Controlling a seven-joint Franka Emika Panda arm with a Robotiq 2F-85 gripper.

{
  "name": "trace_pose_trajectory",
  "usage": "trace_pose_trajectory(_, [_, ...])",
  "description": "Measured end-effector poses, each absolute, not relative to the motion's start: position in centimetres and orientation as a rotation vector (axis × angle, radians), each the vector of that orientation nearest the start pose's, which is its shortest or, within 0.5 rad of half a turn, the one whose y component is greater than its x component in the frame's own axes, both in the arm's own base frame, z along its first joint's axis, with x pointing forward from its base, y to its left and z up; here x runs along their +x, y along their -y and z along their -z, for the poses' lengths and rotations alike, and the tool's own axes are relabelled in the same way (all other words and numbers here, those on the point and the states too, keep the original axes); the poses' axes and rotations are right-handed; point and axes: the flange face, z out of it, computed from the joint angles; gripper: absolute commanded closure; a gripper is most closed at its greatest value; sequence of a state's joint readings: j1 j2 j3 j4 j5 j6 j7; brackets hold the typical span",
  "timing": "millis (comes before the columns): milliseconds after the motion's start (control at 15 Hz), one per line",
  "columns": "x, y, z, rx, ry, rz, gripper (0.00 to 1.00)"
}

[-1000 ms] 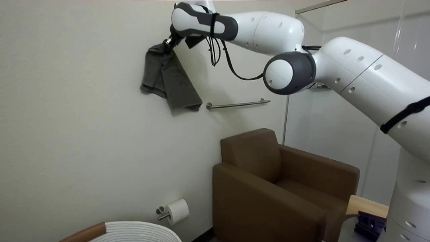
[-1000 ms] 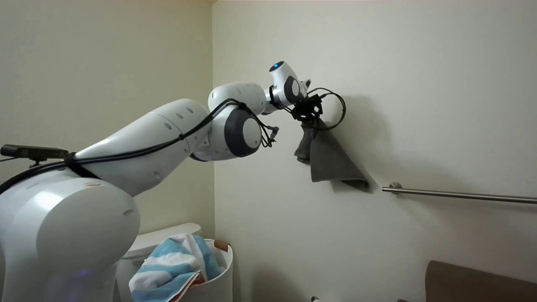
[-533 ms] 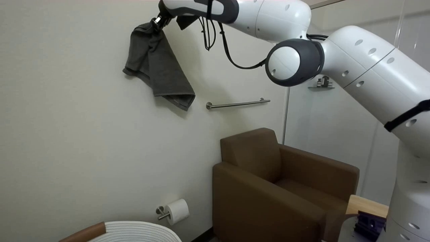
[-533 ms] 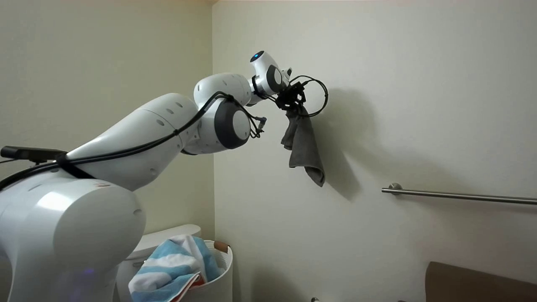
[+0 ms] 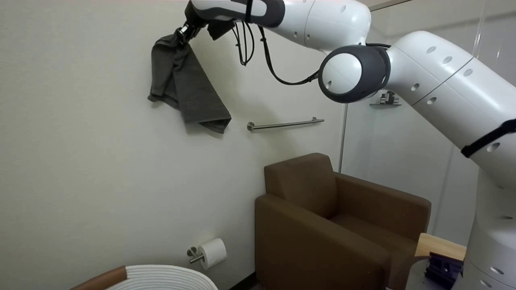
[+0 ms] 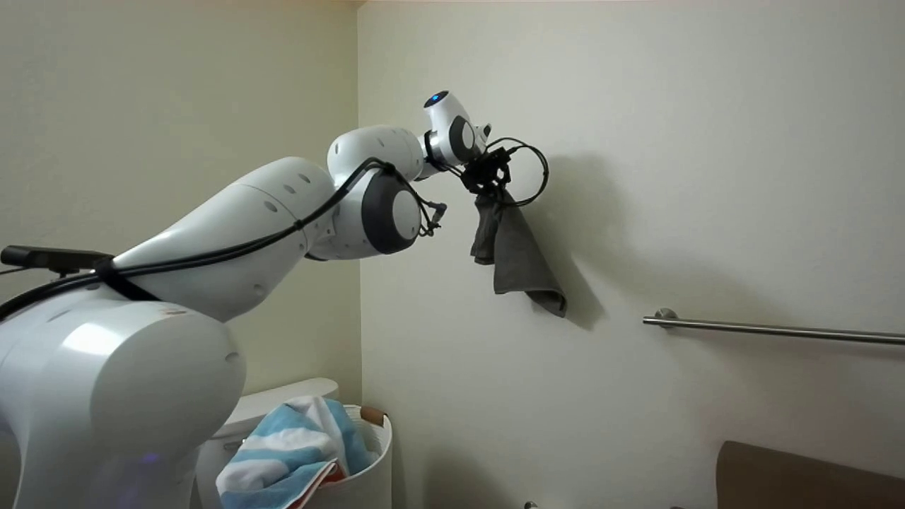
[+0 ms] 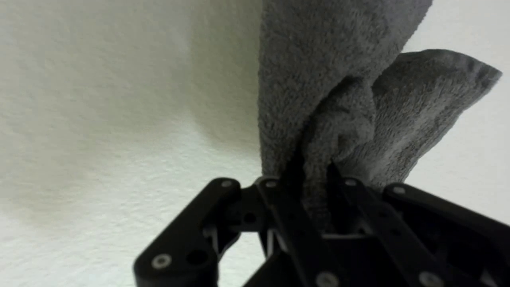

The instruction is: Put the towels in the laundry hamper

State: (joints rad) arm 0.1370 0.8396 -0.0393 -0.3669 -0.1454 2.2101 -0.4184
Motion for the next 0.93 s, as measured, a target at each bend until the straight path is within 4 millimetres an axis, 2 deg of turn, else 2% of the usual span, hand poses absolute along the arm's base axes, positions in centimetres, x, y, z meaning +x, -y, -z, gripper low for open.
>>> trace_pose_trajectory(133, [74.6, -11.6, -71.3, -2.860, 0.959, 1.536, 0.95])
trace_pose_trajectory(333, [72.2, -15.1, -73.7, -2.709, 1.122, 1.469, 0.95])
trace_pose_trajectory(600, [68.6, -16.7, -77.9, -2.556, 1.226, 1.427, 0.95])
trace_pose_trajectory(933, [65.1, -17.9, -83.0, -2.436, 1.221, 1.576, 0.95])
